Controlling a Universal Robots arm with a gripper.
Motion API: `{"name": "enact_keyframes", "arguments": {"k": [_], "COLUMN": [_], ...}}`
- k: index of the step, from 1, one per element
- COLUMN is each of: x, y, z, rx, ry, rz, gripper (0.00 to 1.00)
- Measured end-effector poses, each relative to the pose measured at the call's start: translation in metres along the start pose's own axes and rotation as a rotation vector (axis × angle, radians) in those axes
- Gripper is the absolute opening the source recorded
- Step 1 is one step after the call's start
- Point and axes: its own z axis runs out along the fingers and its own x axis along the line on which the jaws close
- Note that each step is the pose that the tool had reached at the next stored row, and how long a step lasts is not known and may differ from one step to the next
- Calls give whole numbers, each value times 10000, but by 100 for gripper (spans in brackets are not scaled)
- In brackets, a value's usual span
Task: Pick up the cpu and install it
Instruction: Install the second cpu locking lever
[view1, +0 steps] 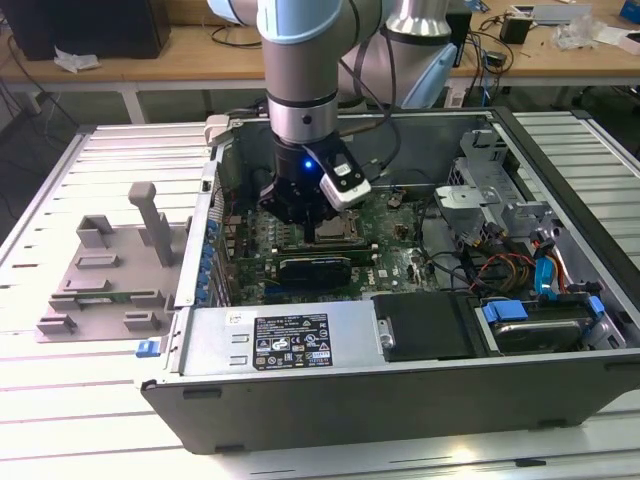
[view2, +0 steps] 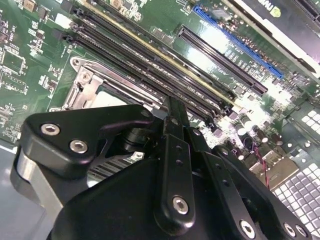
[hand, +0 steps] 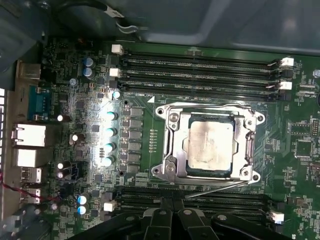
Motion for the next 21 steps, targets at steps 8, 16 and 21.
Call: {"name": "enact_keyframes", "arguments": {"k": [8,16,21], "x": [7,57,98], "y": [-45,-94,-94], "z": [54,71,91], "rx": [-201,-552,-732], "ry": [-68,-202,-305], "rz": [123,140,144], "gripper": [11,11,11]}}
